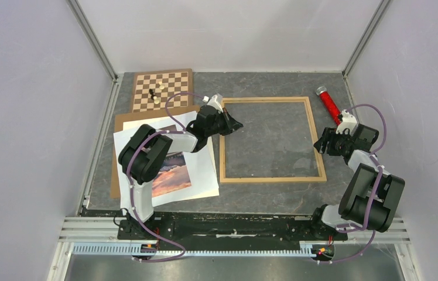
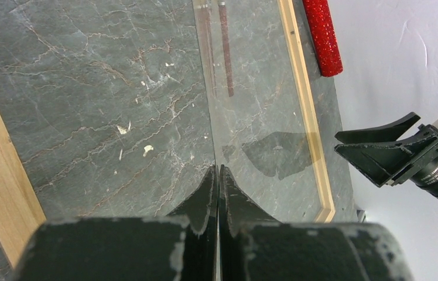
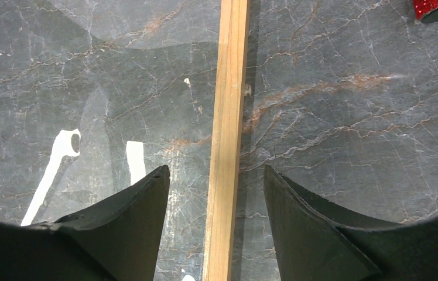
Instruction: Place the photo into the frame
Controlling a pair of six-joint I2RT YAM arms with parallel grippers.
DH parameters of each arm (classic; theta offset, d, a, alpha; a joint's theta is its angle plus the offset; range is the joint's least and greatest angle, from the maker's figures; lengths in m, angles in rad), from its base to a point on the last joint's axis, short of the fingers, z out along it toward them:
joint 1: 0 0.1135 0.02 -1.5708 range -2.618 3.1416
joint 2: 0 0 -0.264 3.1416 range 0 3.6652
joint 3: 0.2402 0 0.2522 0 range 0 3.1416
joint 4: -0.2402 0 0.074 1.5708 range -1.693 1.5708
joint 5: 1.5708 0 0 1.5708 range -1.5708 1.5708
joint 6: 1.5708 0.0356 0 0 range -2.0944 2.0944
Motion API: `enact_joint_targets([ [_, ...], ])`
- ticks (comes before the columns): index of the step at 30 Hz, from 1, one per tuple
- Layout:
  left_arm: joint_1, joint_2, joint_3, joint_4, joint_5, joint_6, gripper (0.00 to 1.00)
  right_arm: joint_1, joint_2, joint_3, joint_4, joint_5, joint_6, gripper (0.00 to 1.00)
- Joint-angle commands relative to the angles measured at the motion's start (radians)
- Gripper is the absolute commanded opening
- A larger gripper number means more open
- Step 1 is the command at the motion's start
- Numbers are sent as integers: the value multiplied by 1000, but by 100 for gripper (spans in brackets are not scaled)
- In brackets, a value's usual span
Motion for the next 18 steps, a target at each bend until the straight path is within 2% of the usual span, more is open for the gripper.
enact_joint_targets([
  [1, -6, -21, 37, 20, 22, 64, 2, -5, -4, -3, 27, -15, -20, 63],
  [18, -6, -27, 37, 3, 18, 96, 2, -5, 0, -1, 26, -6, -25, 63],
])
